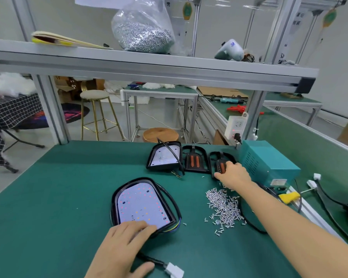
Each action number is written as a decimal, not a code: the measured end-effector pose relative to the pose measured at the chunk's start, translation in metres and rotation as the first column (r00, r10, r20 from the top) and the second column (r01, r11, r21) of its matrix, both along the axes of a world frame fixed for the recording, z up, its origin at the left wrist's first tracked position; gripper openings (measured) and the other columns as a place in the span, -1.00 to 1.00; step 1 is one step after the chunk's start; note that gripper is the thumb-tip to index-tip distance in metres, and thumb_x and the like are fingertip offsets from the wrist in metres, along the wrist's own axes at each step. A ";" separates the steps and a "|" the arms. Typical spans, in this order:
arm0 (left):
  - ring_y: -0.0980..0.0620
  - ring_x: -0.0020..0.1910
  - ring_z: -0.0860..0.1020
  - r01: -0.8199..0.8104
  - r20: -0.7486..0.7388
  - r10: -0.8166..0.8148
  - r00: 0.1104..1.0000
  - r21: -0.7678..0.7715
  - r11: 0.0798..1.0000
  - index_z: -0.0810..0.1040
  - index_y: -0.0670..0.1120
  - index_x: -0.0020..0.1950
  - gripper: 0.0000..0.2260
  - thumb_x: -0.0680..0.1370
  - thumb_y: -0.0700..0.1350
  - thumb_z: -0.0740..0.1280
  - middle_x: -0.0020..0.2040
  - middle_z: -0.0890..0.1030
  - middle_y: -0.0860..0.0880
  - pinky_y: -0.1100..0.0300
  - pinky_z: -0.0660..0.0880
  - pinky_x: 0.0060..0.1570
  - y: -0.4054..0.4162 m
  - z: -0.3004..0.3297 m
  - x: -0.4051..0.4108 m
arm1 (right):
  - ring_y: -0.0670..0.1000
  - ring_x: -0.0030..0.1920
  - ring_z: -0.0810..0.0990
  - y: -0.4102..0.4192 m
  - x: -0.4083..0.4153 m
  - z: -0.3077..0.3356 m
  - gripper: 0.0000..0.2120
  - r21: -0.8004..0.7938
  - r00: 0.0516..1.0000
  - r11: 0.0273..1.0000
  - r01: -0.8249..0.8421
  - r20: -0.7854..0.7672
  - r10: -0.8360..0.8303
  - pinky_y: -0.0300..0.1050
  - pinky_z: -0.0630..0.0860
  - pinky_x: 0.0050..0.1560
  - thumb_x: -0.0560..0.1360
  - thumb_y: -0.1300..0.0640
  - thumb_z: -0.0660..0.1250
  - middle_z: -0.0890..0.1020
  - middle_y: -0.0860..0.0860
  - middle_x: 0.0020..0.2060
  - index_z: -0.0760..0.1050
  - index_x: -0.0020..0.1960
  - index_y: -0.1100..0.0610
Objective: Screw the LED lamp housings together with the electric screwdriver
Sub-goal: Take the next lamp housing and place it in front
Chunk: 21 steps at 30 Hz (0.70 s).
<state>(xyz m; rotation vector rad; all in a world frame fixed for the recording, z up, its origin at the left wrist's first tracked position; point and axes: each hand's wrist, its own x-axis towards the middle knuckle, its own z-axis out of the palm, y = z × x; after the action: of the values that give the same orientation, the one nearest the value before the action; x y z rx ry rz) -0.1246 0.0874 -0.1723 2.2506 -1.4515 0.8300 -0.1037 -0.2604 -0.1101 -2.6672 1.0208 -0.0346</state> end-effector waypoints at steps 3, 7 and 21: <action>0.05 -0.12 0.40 -0.032 0.030 0.033 0.999 -0.040 0.999 0.41 -0.01 0.08 -0.63 0.38 0.17 0.26 -0.03 0.41 0.04 0.21 0.31 -0.15 -0.013 0.004 0.002 | 0.26 0.33 0.38 -0.007 0.008 -0.006 -0.22 0.016 0.995 0.998 0.060 -0.078 -0.058 0.10 0.42 0.29 0.45 -0.37 0.27 0.38 0.24 0.34 0.26 0.43 0.16; 0.01 -0.22 0.33 -0.091 0.066 0.095 0.993 -0.055 0.994 0.38 -0.02 -0.03 -0.70 0.31 0.06 0.27 -0.25 0.55 -0.02 0.17 0.25 -0.27 -0.025 0.000 0.000 | 0.28 0.40 0.31 -0.010 0.018 -0.013 -0.02 -0.012 0.989 0.994 0.105 -0.103 -0.105 0.11 0.34 0.32 0.31 -0.53 0.25 0.30 0.26 0.40 0.16 0.48 0.11; 0.12 -0.04 0.42 -0.130 -0.241 0.089 0.966 -0.162 0.978 0.42 0.07 0.08 -0.56 0.23 0.12 0.30 -0.09 0.61 0.03 0.24 0.30 -0.13 -0.019 0.004 -0.011 | 0.30 0.38 0.28 0.017 0.000 0.013 -0.25 0.309 0.901 0.947 0.092 0.379 -0.211 0.18 0.26 0.37 0.40 -0.25 0.31 0.30 0.18 0.44 0.20 0.51 -0.02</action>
<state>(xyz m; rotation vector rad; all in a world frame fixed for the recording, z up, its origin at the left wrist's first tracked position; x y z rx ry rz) -0.1353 0.0683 -0.1687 2.2235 -1.1120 0.6701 -0.1038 -0.2438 -0.0975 -2.1862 1.0035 -0.4280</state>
